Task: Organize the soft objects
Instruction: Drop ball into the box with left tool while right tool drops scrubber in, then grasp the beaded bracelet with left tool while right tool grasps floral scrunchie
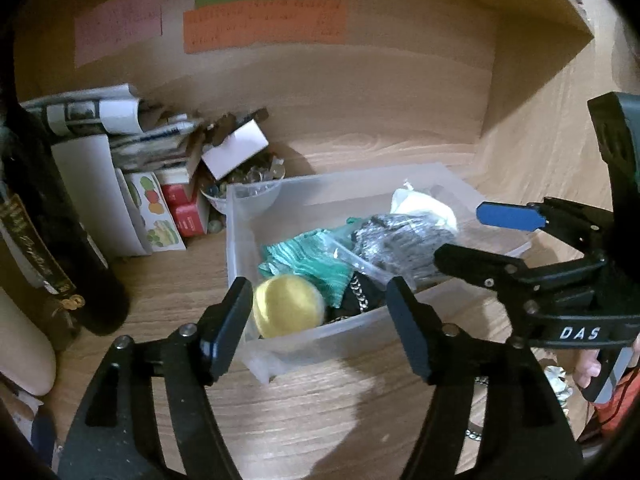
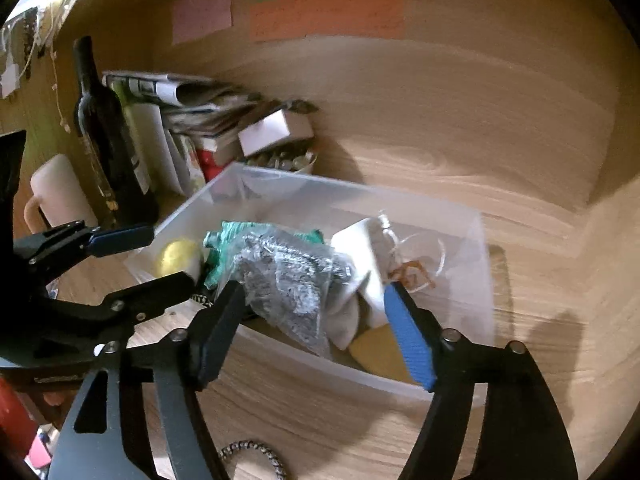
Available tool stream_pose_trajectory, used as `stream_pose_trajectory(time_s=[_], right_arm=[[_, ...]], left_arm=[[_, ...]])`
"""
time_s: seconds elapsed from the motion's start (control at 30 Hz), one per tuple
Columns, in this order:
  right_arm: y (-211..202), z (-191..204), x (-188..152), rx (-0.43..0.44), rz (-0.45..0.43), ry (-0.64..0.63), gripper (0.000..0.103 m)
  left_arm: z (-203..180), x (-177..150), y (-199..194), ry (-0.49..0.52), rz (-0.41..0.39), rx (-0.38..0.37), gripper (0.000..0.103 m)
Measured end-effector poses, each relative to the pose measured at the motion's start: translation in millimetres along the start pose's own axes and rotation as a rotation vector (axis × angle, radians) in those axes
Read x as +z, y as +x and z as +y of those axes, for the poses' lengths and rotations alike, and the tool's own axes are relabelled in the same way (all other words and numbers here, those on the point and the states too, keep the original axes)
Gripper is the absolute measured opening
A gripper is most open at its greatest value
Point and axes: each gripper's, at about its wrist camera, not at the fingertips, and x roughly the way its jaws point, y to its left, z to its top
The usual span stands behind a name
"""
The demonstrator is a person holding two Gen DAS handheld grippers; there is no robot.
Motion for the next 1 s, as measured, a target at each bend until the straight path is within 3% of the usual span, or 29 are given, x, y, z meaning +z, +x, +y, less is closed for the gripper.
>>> stream_pose_trajectory(time_s=[0.07, 0.2, 0.3, 0.4, 0.53, 0.7, 0.8, 0.87, 1.0], right_arm=[[-9.8, -1.8, 0.4, -0.008, -0.019, 0.007, 0.073], [-34.9, -4.6, 1.3, -0.009, -0.071, 0.02, 0.075], [-58.2, -4.3, -0.6, -0.016, -0.118, 0.021, 0.075], [-80.8, -2.4, -8.7, -0.033, -0.162, 0.015, 0.085], [-98.6, 1.1, -29.1, -0.081, -0.172, -0.003, 0.086], [-98.5, 1.8, -67.0, -0.079, -0.098, 0.022, 0.086], [-88.8, 4.3, -91.4, -0.052, -0.028, 0.04, 0.086], [-81.4, 7.3, -106.0, -0.034, 0.013, 0.04, 0.086], [-70.6, 13.0, -124.4, -0.022, 0.061, 0.037, 0.086]], left_arm=[[-2.2, 0.9, -8.6, 0.006, -0.022, -0.001, 0.078], [-6.1, 3.5, -31.9, 0.013, -0.072, -0.015, 0.08], [-9.5, 2.9, -51.1, 0.015, -0.113, -0.02, 0.089], [-12.4, -3.0, -67.9, 0.024, -0.142, -0.03, 0.096], [-18.8, -18.3, -76.6, 0.043, -0.126, -0.037, 0.098], [-29.4, -46.3, -66.3, 0.031, -0.05, -0.079, 0.098], [-38.5, -64.0, -57.8, 0.036, -0.016, -0.095, 0.09], [-45.7, -73.5, -53.6, 0.048, 0.02, -0.108, 0.074], [-57.4, -89.8, -45.8, 0.031, 0.078, -0.151, 0.068]])
